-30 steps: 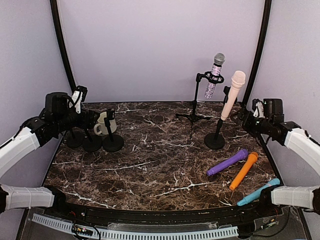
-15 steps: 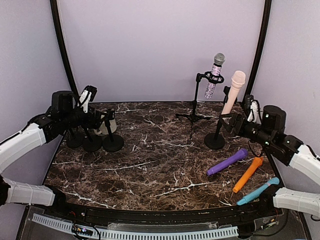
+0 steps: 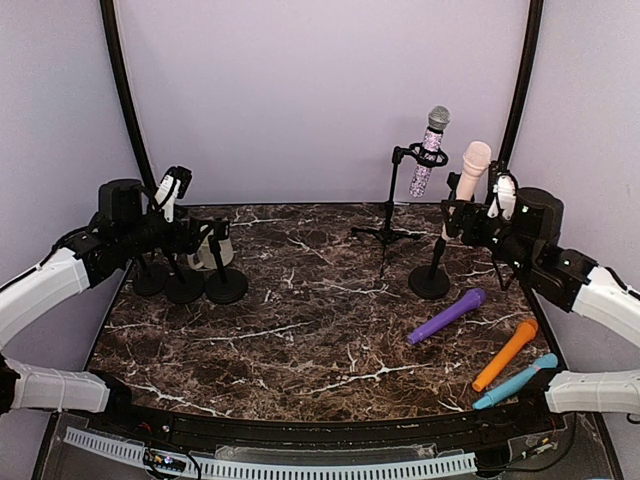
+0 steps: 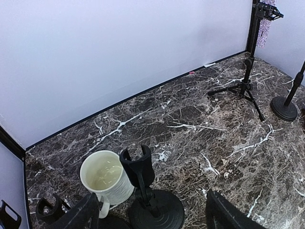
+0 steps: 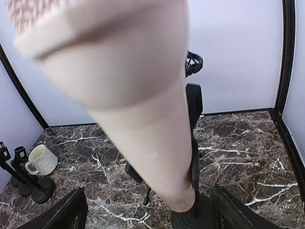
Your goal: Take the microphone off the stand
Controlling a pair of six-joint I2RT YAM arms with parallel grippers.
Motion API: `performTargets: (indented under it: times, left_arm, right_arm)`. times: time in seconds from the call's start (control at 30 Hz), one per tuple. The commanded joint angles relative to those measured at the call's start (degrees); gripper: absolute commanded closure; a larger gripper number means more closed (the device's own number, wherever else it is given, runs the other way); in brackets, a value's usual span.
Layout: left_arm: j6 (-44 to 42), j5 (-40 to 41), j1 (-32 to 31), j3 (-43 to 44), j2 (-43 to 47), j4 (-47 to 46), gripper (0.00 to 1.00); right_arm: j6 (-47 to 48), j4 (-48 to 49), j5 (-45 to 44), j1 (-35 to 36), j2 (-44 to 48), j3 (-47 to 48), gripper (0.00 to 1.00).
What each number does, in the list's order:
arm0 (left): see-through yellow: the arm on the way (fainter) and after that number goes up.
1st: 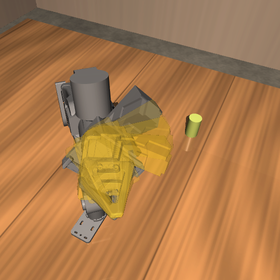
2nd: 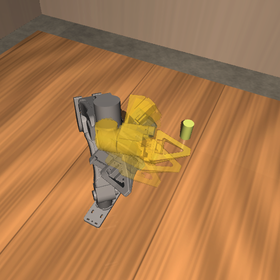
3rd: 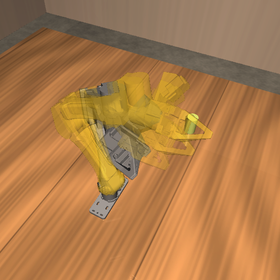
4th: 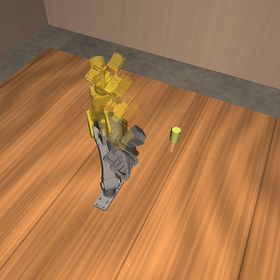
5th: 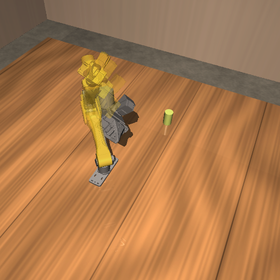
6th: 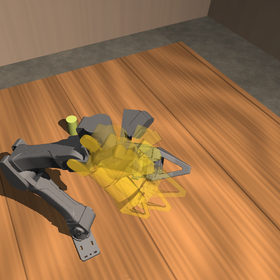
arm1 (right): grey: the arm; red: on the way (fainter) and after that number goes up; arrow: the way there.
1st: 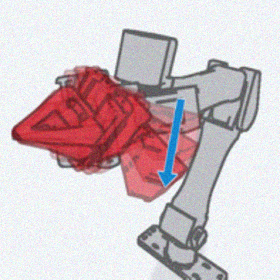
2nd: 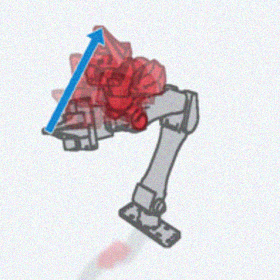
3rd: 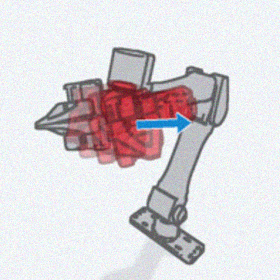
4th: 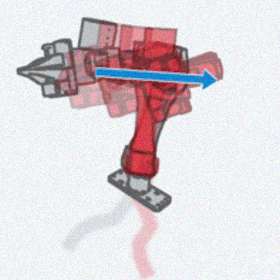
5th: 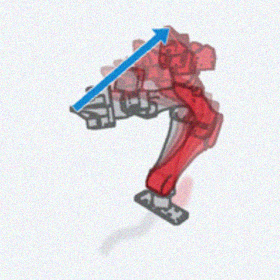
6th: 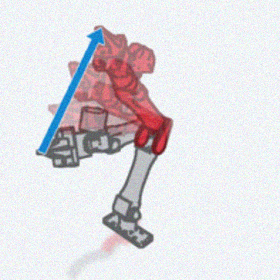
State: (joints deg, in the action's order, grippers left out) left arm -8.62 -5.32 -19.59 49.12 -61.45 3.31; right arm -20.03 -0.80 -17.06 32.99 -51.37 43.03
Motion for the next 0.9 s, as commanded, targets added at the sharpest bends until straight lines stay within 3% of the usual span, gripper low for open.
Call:
performTargets:
  times: [0.0, 0.23, 0.67, 0.87]
  left_arm:
    - [-1.0, -0.1, 0.3, -0.6, 1.5, -1.5, 0.21]
    - [-0.9, 0.3, 0.3, -0.8, 1.7, -1.5, 0.21]
    - [-1.5, 0.4, 0.3, -0.7, 1.4, -1.1, 0.21]
    - [-1.6, 0.5, 0.3, -0.7, 1.2, -1.1, 0.21]
  right_arm:
    - [5.5, 6.6, -6.3, 0.6, -2.9, 3.5, 0.11]
    - [10.3, 10.7, -10.6, 0.6, -6.4, 4.8, 0.15]
    - [12.7, 12.7, -11.5, 0.5, -8.3, 4.7, 0.51]
    - [12.2, 12.4, -10.4, 0.4, -8.1, 4.5, 0.62]
